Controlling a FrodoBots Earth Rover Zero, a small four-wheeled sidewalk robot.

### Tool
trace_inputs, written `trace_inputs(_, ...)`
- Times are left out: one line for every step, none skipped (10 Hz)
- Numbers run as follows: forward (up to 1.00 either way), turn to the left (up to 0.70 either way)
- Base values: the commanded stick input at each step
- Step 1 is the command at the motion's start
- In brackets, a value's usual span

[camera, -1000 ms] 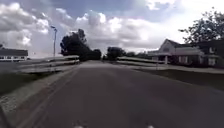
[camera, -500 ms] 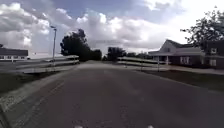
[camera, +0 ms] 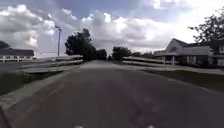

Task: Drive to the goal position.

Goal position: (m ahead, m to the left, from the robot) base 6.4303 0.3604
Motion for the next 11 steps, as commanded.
trace_inputs(0.70, 0.00)
trace_inputs(0.70, 0.00)
trace_inputs(0.70, 0.00)
trace_inputs(0.70, 0.00)
trace_inputs(0.70, 0.00)
trace_inputs(0.70, 0.00)
trace_inputs(0.70, 0.00)
trace_inputs(0.70, 0.00)
trace_inputs(0.70, 0.00)
trace_inputs(0.70, 0.00)
trace_inputs(0.70, 0.00)
